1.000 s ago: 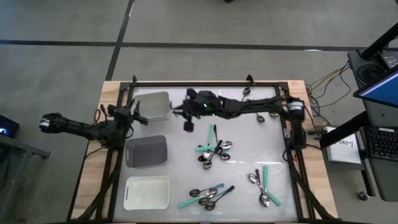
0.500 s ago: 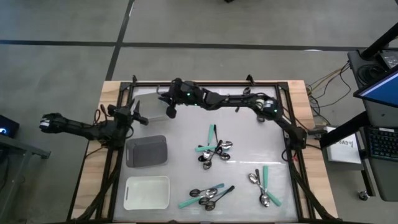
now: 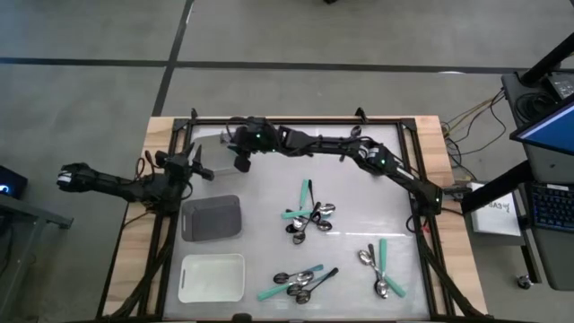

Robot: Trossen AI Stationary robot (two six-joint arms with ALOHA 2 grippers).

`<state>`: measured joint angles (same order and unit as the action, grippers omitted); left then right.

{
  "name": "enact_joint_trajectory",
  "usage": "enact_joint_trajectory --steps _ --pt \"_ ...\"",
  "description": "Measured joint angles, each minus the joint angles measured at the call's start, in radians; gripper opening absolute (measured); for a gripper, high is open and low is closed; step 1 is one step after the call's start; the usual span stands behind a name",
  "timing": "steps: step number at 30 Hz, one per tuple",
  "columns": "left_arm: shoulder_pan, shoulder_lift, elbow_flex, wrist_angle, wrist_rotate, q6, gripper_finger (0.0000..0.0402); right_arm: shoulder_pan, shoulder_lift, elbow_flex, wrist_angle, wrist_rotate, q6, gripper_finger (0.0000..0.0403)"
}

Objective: Sort silverware by color (type)
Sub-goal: Put the green spoon into the gray bin

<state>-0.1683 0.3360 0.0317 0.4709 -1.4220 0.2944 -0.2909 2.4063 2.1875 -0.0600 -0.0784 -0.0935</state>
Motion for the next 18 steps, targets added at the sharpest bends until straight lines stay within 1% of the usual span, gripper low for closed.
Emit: enact_joint_trajectory --steps 3,6,9,11,14,18 --pt "0.0 0.0 0.0 0.0 0.0 0.0 0.009 -0.002 -0.007 0.008 -0.011 0.0 0.045 0.0126" --pt "0.0 0.0 0.0 0.0 0.0 0.0 0.009 -0.003 -0.009 0.021 -0.043 0.0 0.057 0.0148" --pt "0.0 0.0 0.0 0.0 0.0 0.0 0.009 -0.002 -0.018 0.044 -0.138 0.0 0.076 0.0163" --pt "0.0 0.0 0.0 0.0 0.0 0.0 0.009 -0.002 -0.031 0.074 -0.248 0.0 0.075 0.0167" --pt "0.0 0.0 0.0 0.0 0.0 0.0 0.009 0.0 -0.069 0.124 -0.464 0.0 0.067 0.0164" --pt "0.0 0.0 0.0 0.0 0.0 0.0 0.009 0.006 -0.151 0.159 -0.827 -0.006 0.059 0.0148"
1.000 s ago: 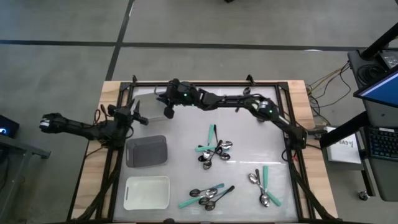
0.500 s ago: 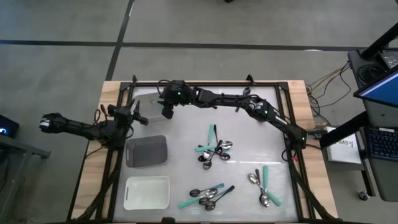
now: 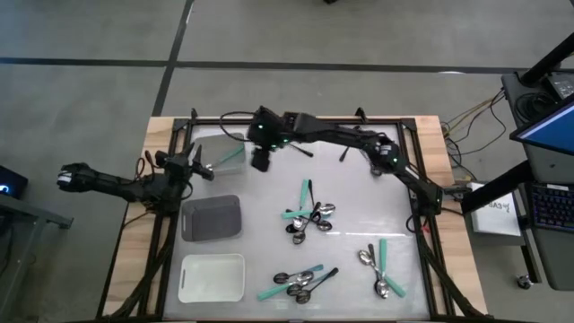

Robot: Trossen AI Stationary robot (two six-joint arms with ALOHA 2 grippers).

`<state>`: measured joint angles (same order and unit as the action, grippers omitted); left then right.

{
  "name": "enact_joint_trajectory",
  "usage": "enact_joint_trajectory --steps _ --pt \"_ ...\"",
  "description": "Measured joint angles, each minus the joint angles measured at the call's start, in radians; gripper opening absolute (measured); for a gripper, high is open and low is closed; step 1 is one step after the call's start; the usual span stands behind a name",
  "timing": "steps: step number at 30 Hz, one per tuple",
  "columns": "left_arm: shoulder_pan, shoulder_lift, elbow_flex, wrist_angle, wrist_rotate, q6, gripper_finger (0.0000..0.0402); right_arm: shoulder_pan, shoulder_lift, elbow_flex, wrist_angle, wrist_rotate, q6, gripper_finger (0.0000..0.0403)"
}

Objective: Sort silverware by color (type)
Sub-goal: Put the green spoon into the gray bin

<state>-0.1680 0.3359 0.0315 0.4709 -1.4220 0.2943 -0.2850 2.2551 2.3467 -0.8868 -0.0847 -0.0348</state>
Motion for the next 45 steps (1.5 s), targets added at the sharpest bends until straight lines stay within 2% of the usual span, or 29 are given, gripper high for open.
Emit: enact_joint_trajectory --steps 3,5,7,11,15,20,25,29,33,37,40,45 --pt "0.0 0.0 0.0 0.0 0.0 0.0 0.009 0.012 -0.065 -0.001 -0.293 -0.001 0.02 0.0135" --pt "0.0 0.0 0.0 0.0 0.0 0.0 0.009 0.025 -0.101 -0.004 -0.428 -0.001 0.059 0.0127" --pt "0.0 0.0 0.0 0.0 0.0 0.0 0.009 0.044 -0.136 -0.011 -0.516 0.01 0.097 0.012" --pt "0.0 0.0 0.0 0.0 0.0 0.0 0.009 0.088 -0.212 -0.072 -0.572 0.049 0.161 0.0108" --pt "0.0 0.0 0.0 0.0 0.0 0.0 0.009 0.145 -0.319 -0.24 -0.564 0.106 0.242 0.0099" --pt "0.0 0.0 0.0 0.0 0.0 0.0 0.009 0.224 -0.491 -0.591 -0.456 0.154 0.436 0.0096" --pt "0.0 0.0 0.0 0.0 0.0 0.0 0.009 0.317 -0.66 -0.89 -0.381 0.079 0.756 0.0101" --pt "0.0 0.0 0.0 0.0 0.0 0.0 0.009 0.417 -0.773 -1.062 -0.371 0.076 1.063 0.0102" --pt "0.0 0.0 0.0 0.0 0.0 0.0 0.009 0.539 -0.863 -1.196 -0.344 0.048 1.372 0.01" --pt "0.0 0.0 0.0 0.0 0.0 0.0 0.009 0.667 -0.918 -1.305 -0.242 0.023 1.601 0.01" --pt "0.0 0.0 0.0 0.0 0.0 0.0 0.009 0.743 -0.938 -1.377 -0.142 0.018 1.718 0.01" --pt "0.0 0.0 0.0 0.0 0.0 0.0 0.009 0.791 -0.952 -1.468 -0.097 -0.09 1.812 0.01"
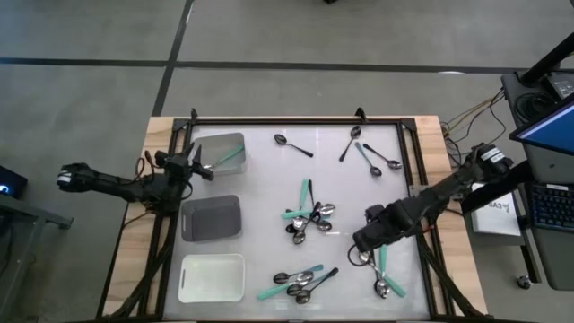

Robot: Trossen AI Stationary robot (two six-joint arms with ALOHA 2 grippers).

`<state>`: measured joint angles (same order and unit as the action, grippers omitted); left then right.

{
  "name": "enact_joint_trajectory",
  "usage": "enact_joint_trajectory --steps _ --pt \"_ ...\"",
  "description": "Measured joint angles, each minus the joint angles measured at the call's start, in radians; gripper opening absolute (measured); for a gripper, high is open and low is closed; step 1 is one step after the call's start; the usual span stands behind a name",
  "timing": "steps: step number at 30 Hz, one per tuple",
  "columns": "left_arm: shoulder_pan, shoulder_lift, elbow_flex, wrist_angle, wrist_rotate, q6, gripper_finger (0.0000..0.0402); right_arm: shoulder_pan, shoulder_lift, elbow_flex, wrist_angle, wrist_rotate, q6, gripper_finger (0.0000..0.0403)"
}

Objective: Sort silverware by color (type)
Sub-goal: Put the green spoon into the gray bin

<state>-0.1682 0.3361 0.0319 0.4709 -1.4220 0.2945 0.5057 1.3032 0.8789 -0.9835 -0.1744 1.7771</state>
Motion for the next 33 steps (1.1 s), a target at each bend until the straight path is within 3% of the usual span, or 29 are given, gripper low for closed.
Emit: enact_joint_trajectory --steps 8,26,33 --pt "0.0 0.0 0.0 0.0 0.0 0.0 0.009 0.057 0.003 -0.024 0.082 -0.008 0.096 0.01" --pt "0.0 0.0 0.0 0.0 0.0 0.0 0.009 0.156 0.075 -0.054 0.093 -0.014 0.225 0.01" --pt "0.0 0.0 0.0 0.0 0.0 0.0 0.009 0.156 0.073 -0.125 0.269 -0.013 0.232 0.01"
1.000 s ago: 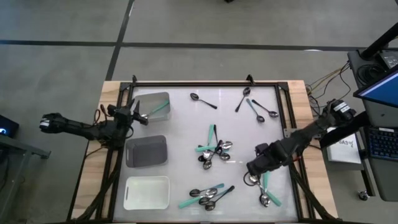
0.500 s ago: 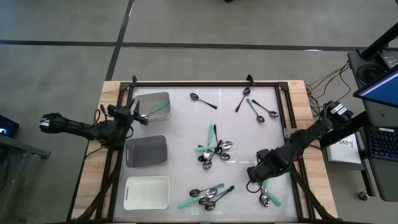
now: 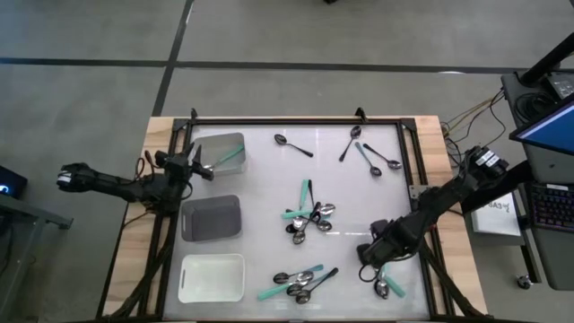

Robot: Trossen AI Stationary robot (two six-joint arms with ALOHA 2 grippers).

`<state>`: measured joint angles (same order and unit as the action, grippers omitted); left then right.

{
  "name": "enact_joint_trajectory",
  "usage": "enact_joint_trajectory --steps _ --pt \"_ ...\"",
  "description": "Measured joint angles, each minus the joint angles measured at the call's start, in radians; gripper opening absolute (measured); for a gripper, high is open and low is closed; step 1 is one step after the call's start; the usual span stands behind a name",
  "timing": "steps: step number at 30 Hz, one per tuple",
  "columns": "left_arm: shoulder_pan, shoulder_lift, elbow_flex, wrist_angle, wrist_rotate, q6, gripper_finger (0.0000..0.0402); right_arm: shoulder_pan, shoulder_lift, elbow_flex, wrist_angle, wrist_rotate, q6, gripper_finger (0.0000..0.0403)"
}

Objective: Sort silverware by color (type)
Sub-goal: Put the green spoon into the gray bin

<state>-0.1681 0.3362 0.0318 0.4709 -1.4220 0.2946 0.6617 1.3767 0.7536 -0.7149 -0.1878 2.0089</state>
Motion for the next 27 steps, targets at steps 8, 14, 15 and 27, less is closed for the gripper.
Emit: enact_joint_trajectory --steps 8,14,15,27 --pt "0.0 0.0 0.0 0.0 0.0 0.0 0.009 0.0 0.001 -0.06 0.015 0.004 0.002 0.01" --pt "0.0 0.0 0.0 0.0 0.0 0.0 0.009 -0.001 -0.003 -0.082 0.034 0.001 0.006 0.0099" --pt "0.0 0.0 0.0 0.0 0.0 0.0 0.009 -0.001 -0.003 -0.083 0.036 0.0 0.002 0.0097" --pt "0.0 0.0 0.0 0.0 0.0 0.0 0.009 -0.001 -0.025 -0.087 0.042 -0.04 -0.084 0.0063"
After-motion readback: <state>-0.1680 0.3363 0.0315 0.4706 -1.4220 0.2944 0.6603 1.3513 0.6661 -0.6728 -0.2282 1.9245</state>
